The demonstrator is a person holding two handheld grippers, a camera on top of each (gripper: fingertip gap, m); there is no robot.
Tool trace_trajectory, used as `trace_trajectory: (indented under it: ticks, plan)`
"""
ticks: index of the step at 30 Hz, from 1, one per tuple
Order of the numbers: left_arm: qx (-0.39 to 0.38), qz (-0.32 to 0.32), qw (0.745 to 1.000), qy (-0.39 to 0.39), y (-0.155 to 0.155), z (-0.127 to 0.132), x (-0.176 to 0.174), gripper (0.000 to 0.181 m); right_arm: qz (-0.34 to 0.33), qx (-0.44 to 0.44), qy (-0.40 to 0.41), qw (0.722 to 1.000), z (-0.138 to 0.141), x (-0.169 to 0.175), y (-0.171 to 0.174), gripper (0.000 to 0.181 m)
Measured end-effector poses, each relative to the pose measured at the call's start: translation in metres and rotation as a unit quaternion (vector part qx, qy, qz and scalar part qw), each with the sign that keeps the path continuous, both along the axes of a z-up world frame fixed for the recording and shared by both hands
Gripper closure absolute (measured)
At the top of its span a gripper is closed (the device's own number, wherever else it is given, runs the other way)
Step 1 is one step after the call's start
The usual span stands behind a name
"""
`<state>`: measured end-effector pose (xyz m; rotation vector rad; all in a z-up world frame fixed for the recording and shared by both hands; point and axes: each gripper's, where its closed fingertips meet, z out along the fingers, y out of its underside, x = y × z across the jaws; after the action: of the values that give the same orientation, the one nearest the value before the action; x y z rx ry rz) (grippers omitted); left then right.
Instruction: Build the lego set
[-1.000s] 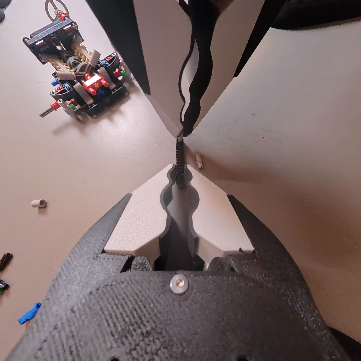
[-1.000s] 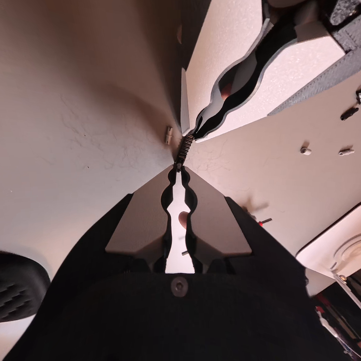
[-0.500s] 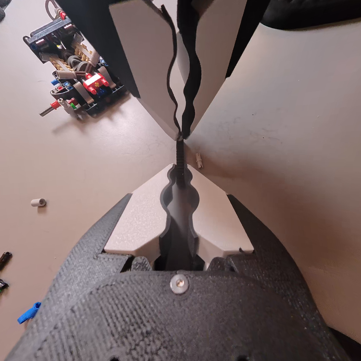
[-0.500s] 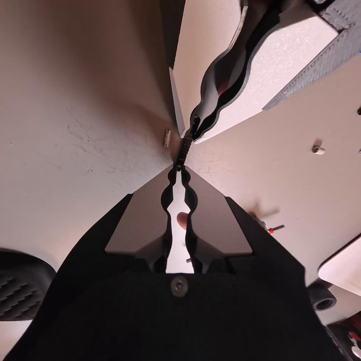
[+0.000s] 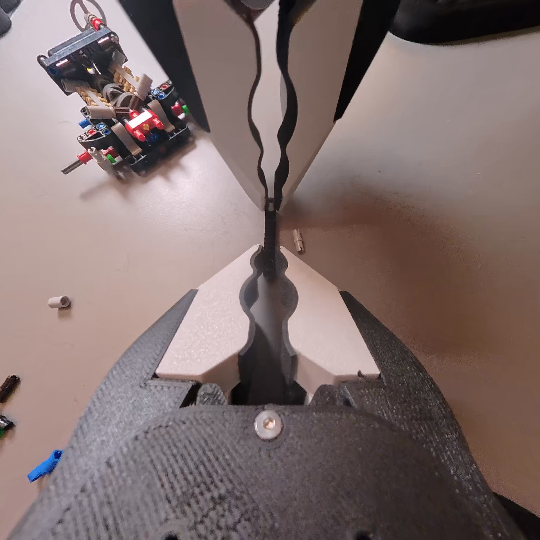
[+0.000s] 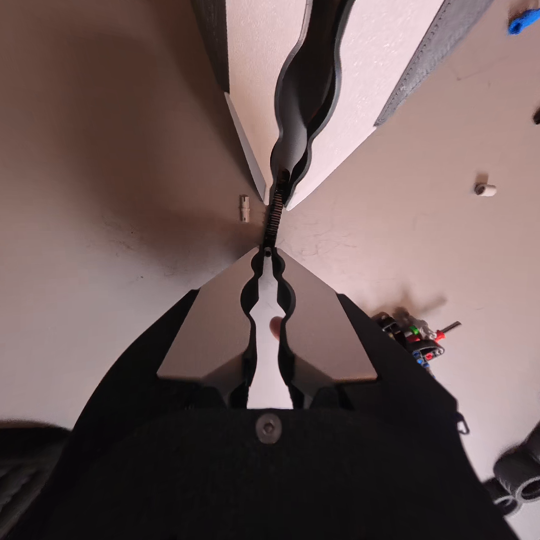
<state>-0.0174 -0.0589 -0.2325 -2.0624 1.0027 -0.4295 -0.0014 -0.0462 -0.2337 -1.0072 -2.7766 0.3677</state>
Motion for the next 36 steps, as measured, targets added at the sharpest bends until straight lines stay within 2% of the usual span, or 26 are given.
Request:
trace_trajectory:
  ticks: [2, 5, 10, 19, 28, 32, 36]
  plan:
    - [0.0, 0.0, 1.0, 0.0, 0.0, 0.0, 0.0, 0.174, -0.019, -0.003, 0.04, 0.999, 0.001, 0.0, 0.0, 0.176]
    - [-0.003, 0.001, 1.0, -0.008, 0.0, 0.002, 0.001, 0.175, -0.028, -0.002, 0.095, 0.995, 0.006, 0.004, -0.003, 0.161]
    - [-0.007, -0.001, 1.0, -0.004, 0.0, 0.0, 0.0, 0.175, -0.013, 0.064, 0.182, 0.981, 0.018, 0.0, 0.0, 0.161]
    - [-0.005, 0.0, 1.0, 0.001, 0.0, 0.0, 0.001, 0.175, -0.01, 0.083, 0.185, 0.979, 0.012, -0.004, 0.001, 0.179]
    - [-0.003, -0.002, 1.0, 0.005, -0.001, 0.0, 0.001, 0.175, -0.042, 0.049, 0.146, 0.987, 0.011, -0.003, 0.002, 0.178]
    - [-0.002, -0.002, 1.0, 0.007, -0.001, 0.0, 0.001, 0.175, -0.052, 0.034, 0.13, 0.99, 0.01, -0.003, 0.003, 0.172]
    - [-0.002, -0.003, 1.0, 0.006, -0.001, 0.0, 0.001, 0.175, -0.053, 0.024, 0.113, 0.992, 0.005, -0.001, 0.001, 0.176]
